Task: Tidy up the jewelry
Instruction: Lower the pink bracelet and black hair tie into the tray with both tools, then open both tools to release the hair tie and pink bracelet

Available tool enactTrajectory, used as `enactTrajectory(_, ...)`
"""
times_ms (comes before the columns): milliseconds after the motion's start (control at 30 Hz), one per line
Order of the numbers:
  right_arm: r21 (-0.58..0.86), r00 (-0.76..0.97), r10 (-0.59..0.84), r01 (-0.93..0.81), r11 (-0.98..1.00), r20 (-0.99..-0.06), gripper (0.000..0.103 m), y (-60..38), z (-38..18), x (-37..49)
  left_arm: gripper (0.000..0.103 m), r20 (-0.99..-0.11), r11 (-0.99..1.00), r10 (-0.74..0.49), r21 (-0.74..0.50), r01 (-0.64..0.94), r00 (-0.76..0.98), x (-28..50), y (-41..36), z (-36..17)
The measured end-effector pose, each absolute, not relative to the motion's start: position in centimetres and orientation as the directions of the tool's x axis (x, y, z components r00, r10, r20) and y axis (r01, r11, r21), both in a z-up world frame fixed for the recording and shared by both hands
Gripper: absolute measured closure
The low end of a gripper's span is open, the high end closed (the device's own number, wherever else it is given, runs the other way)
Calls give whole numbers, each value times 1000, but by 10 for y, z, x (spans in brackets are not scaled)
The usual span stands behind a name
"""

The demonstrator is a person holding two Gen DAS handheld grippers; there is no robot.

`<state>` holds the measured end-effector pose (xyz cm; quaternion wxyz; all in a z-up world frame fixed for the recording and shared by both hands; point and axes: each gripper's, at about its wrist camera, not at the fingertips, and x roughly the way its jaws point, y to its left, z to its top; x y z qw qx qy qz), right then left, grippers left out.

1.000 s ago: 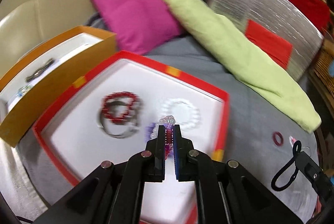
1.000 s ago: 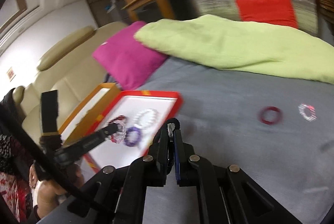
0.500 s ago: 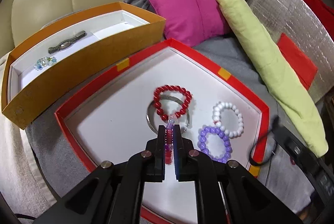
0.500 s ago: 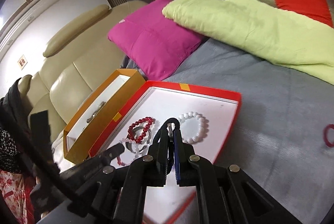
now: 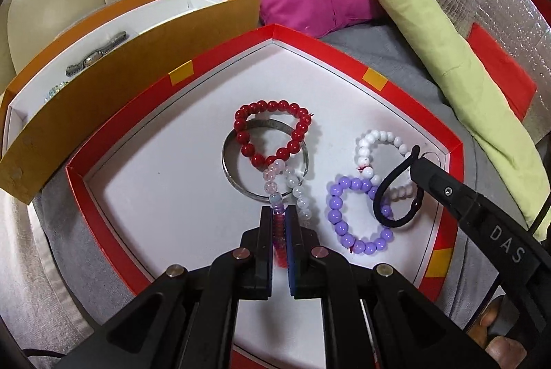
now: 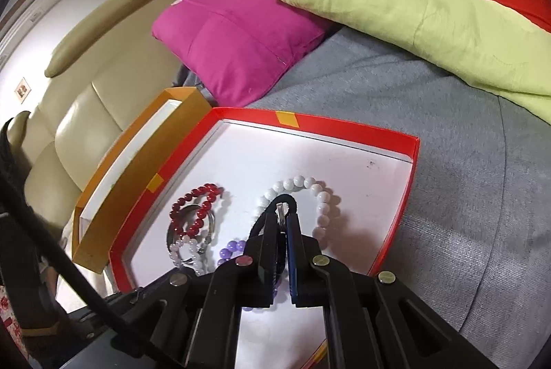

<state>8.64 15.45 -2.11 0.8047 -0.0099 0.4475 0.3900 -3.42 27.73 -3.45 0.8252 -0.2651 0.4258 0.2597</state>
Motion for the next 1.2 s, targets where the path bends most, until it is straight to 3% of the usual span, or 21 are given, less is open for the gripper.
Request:
enactTrajectory(967, 290, 332, 595, -638, 713, -732, 94, 158, -11, 82, 96, -822, 701, 272, -187, -688, 500, -40, 278, -29)
enactTrajectory(1033, 285, 343, 592, -634, 719, -729, 86, 156, -8, 82, 96, -819, 699, 286, -177, -693, 498, -40, 277, -28)
enactTrajectory(1100, 288, 349, 595, -631, 720, -724, 69, 153, -5, 83, 96, -816, 696, 303, -164, -699, 493, -41, 277, -27)
enactTrajectory(1200, 292, 365, 599, -622, 726, -712, 58, 146, 0, 82, 89, -810, 682, 328, -153, -715, 486, -42, 279, -23)
